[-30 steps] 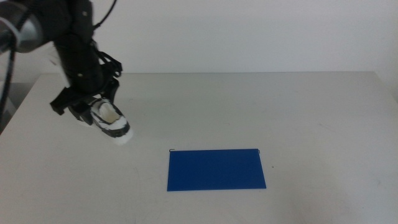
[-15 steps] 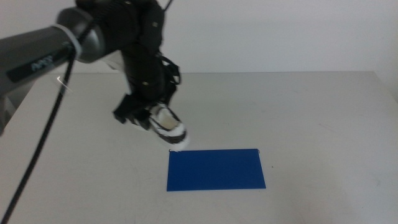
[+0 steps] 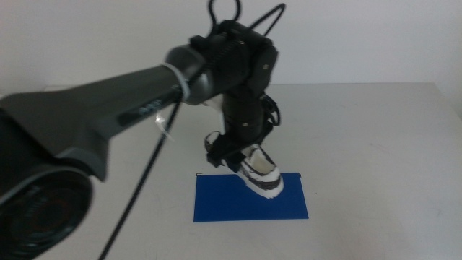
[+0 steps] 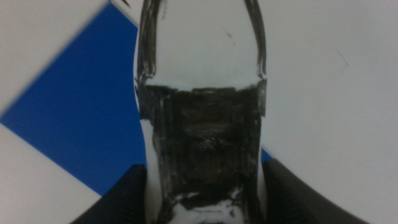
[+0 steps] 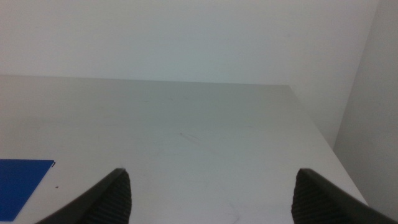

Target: Use one arm to grab the shoe from the table and place it on the mat.

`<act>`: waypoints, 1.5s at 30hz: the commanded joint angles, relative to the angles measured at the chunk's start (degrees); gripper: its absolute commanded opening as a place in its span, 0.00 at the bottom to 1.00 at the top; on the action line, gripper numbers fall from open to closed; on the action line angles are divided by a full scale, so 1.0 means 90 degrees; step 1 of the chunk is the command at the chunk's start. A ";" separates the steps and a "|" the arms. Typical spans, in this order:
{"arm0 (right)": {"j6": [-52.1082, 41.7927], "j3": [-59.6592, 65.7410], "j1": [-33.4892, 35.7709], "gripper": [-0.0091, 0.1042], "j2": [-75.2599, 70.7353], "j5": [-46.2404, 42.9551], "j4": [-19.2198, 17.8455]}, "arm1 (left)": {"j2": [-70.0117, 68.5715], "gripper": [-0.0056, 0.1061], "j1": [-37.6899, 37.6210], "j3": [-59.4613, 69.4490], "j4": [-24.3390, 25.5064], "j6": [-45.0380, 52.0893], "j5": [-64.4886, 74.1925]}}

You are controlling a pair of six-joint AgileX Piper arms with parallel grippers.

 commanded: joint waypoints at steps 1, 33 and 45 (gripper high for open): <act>-0.0080 -0.0061 -0.0030 0.67 -0.0128 -0.0500 -0.0054 | -0.0165 0.22 -0.0150 -0.0558 0.0054 -0.0156 0.0298; -0.0080 -0.0061 -0.0030 0.67 -0.0128 -0.0500 -0.0054 | 0.0081 0.22 -0.0421 -0.0919 0.0781 -0.1225 0.0467; -0.0080 -0.0061 -0.0030 0.67 -0.0128 -0.0500 -0.0054 | 0.0081 0.09 -0.0421 -0.0919 0.0752 -0.3785 0.0515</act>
